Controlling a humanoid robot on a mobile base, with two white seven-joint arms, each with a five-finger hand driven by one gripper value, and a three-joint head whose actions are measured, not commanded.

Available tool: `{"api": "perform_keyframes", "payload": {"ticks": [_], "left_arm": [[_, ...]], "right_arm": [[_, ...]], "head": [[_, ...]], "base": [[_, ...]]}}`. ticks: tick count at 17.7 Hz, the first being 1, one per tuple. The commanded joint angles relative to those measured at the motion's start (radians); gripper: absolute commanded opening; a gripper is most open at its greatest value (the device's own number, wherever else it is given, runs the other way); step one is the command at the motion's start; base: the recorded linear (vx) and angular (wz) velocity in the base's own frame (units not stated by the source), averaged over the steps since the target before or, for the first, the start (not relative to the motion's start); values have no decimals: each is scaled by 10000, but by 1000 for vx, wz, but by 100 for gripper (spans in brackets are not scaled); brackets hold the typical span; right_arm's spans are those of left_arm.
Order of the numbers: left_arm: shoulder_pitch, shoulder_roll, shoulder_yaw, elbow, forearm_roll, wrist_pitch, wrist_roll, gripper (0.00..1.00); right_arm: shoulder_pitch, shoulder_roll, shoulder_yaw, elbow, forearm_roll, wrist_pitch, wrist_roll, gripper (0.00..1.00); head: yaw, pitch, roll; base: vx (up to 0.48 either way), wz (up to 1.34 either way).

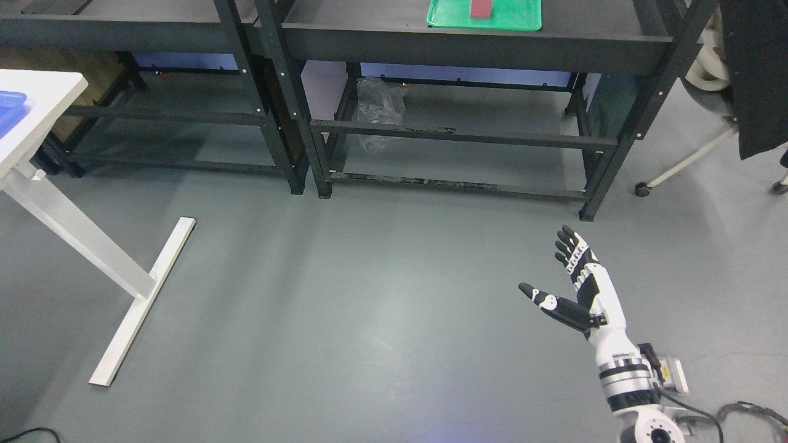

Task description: Pick pink block from left shelf to tray

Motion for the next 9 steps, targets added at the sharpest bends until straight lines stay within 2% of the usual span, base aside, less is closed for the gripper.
{"api": "perform_keyframes", "payload": {"ticks": [1, 9], "left_arm": [[200, 175, 0, -175, 0, 0, -1, 100], [200, 175, 0, -175, 0, 0, -1, 100]], "right_arm": [[5, -175, -215, -3, 307, 6, -1, 100], [5, -175, -199, 12, 307, -10, -1, 100]], "head": [[0, 0, 0], [0, 0, 0]], "base": [[0, 0], [0, 0]]}}
